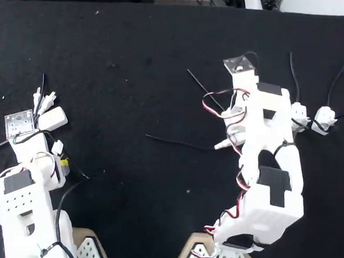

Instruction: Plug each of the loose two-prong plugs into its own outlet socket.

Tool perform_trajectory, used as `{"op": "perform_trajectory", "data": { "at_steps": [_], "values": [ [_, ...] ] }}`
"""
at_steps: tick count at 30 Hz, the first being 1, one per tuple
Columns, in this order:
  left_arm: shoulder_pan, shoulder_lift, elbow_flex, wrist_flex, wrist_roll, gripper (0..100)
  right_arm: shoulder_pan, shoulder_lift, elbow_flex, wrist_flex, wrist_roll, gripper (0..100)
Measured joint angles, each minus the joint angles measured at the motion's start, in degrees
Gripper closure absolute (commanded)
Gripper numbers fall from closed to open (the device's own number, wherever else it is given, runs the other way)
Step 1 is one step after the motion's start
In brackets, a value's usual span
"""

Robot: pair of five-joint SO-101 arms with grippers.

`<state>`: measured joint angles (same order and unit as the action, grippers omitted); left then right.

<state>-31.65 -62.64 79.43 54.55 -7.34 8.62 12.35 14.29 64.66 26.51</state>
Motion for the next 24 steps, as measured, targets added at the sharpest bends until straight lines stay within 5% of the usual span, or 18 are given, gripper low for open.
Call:
{"op": "perform_trajectory", "data": {
  "at_steps": [13,24],
  "values": [
    [0.00,0.00,0.00,0.00,0.00,76,-2.73,0.00,-11.25,14.42,0.00,85.4],
    [0.00,0.00,0.00,0.00,0.00,76,-6.42,-6.24,1.41,4.84,1.32,85.4]
  ]
}}
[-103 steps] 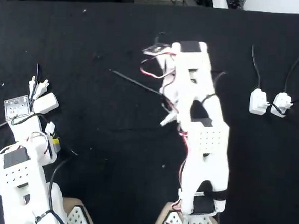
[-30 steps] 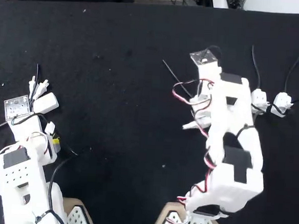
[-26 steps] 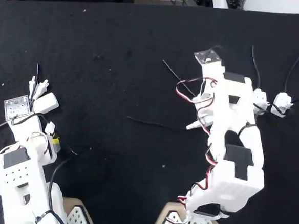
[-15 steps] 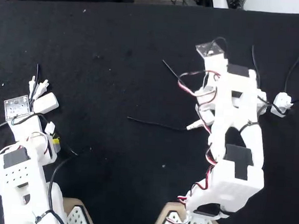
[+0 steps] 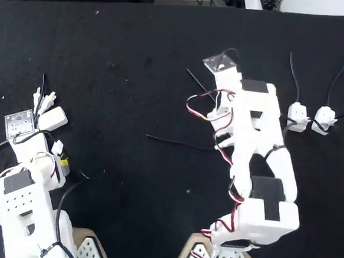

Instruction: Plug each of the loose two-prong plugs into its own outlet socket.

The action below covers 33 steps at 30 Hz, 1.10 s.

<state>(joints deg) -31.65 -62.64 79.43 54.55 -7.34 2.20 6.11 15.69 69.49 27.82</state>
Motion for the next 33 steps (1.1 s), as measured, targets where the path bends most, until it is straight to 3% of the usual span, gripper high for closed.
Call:
{"op": "perform_trajectory", "data": {
  "at_steps": [20,33],
  "values": [
    [0.00,0.00,0.00,0.00,0.00,76,9.49,13.19,-10.46,-1.58,2.99,85.5],
    [0.00,0.00,0.00,0.00,0.00,76,11.96,21.01,-20.75,-1.14,3.16,85.5]
  ]
}}
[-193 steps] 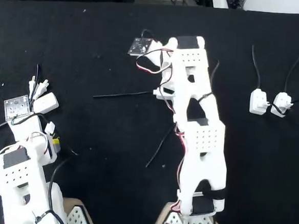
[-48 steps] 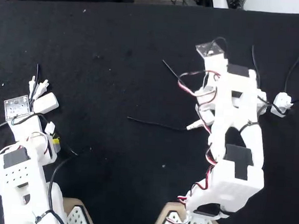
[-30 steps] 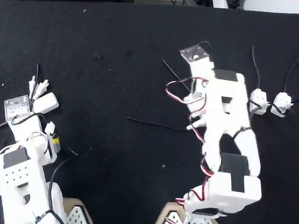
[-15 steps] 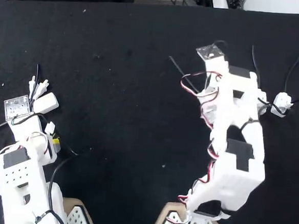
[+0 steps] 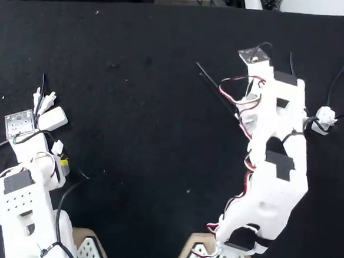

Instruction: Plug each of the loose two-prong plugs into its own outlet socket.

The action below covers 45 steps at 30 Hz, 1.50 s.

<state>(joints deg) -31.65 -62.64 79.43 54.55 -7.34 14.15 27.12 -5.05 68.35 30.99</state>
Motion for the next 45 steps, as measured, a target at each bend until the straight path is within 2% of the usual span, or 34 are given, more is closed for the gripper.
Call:
{"op": "perform_trajectory", "data": {
  "at_steps": [5,10,12,17,23,26,29,35,45],
  "values": [
    [0.00,0.00,0.00,0.00,0.00,76,0.97,3.60,-5.01,1.14,-0.35,87.4],
    [0.00,0.00,0.00,0.00,0.00,76,1.14,8.00,-12.75,5.89,-8.70,96.9],
    [0.00,0.00,0.00,0.00,0.00,76,1.58,10.64,-17.67,8.97,-12.75,95.9],
    [0.00,0.00,0.00,0.00,0.00,76,1.85,19.16,-32.62,18.55,-18.11,85.9],
    [0.00,0.00,0.00,0.00,0.00,76,1.85,29.45,-52.57,30.24,-18.46,84.5],
    [0.00,0.00,0.00,0.00,0.00,76,1.76,31.30,-61.45,30.95,-18.46,84.3],
    [0.00,0.00,0.00,0.00,0.00,76,1.93,31.21,-67.08,30.95,-18.46,84.2],
    [0.00,0.00,0.00,0.00,0.00,76,1.85,29.01,-67.78,31.03,-18.37,84.2],
    [0.00,0.00,0.00,0.00,0.00,76,-0.26,2.37,-61.63,31.03,-18.37,84.2]
  ]
}}
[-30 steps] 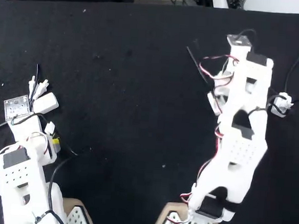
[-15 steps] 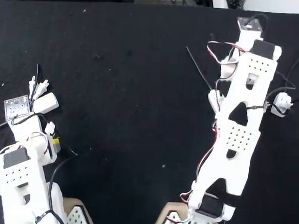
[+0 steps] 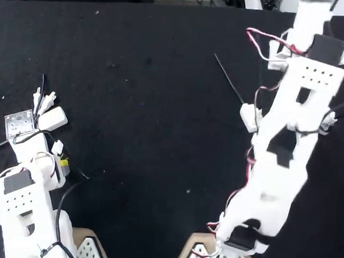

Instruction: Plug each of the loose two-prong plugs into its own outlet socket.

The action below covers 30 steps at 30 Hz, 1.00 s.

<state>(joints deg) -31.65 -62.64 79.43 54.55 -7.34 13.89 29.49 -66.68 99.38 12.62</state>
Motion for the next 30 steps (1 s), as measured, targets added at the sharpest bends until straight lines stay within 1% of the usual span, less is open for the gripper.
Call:
{"op": "perform_trajectory", "data": {
  "at_steps": [5,10,18,21,24,30],
  "values": [
    [0.00,0.00,0.00,0.00,0.00,76,-2.64,-12.75,1.05,0.00,0.09,84.2],
    [0.00,0.00,0.00,0.00,0.00,76,-10.37,-18.55,3.16,0.09,0.09,84.2],
    [0.00,0.00,0.00,0.00,0.00,76,-23.65,-19.25,24.09,0.09,-0.44,84.5],
    [0.00,0.00,0.00,0.00,0.00,76,-26.20,-19.25,32.26,-0.79,-1.58,84.6],
    [0.00,0.00,0.00,0.00,0.00,76,-26.20,-19.16,43.34,-7.82,-1.76,84.6],
    [0.00,0.00,0.00,0.00,0.00,76,-26.11,-19.08,65.67,-27.16,-0.70,84.6]
  ]
}}
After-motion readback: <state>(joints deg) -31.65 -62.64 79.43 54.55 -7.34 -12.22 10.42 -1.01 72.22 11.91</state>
